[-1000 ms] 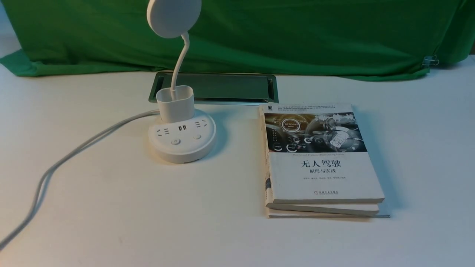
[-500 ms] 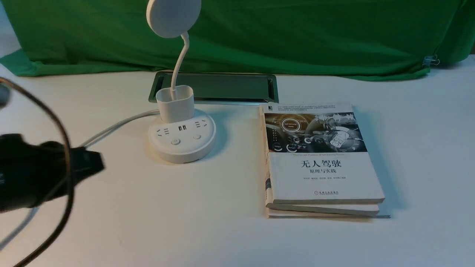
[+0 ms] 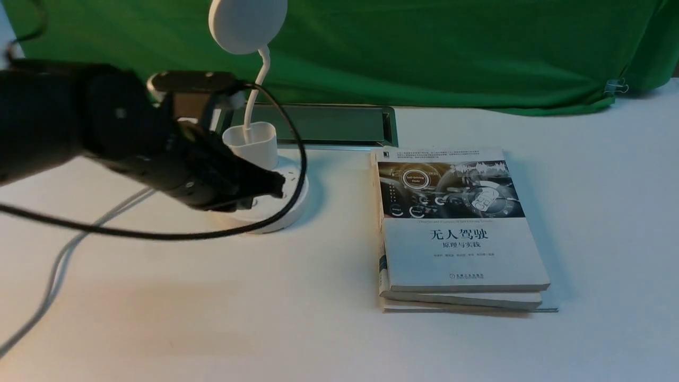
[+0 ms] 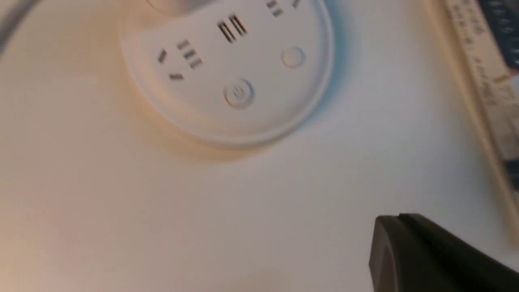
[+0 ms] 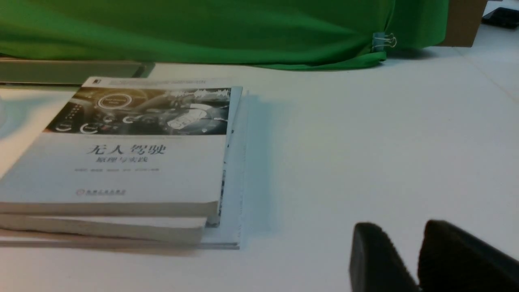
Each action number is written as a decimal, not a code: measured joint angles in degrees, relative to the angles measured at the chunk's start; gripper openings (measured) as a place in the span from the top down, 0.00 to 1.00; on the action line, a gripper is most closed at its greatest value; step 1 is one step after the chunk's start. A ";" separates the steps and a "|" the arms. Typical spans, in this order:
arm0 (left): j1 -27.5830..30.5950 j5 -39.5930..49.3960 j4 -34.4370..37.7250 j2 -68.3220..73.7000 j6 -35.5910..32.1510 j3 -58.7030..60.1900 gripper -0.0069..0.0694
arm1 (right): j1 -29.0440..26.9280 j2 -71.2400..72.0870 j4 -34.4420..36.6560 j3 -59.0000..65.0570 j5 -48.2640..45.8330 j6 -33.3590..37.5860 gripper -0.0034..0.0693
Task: Turn on the desk lamp on the white desktop with your hand.
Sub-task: 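Press the power button on the lamp base to turn the lamp on with the left gripper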
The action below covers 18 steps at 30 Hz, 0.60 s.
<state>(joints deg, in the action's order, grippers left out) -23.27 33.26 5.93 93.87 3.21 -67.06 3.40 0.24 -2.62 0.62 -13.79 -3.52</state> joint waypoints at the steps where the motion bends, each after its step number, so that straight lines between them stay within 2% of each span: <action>1: -0.17 -0.19 -1.33 2.17 0.77 -1.60 0.91 | 0.00 0.00 0.00 0.00 0.00 0.00 0.63; 7: -0.26 -0.59 -5.47 15.53 1.64 -11.69 0.91 | 0.00 0.00 0.00 0.00 0.00 0.00 0.63; 18: -0.33 -3.59 -6.92 23.47 0.87 -17.58 0.91 | 0.00 0.00 0.00 0.00 0.00 0.00 0.62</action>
<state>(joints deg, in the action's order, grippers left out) -23.59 29.68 -0.99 117.34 4.07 -84.64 3.40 0.24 -2.62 0.62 -13.79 -3.52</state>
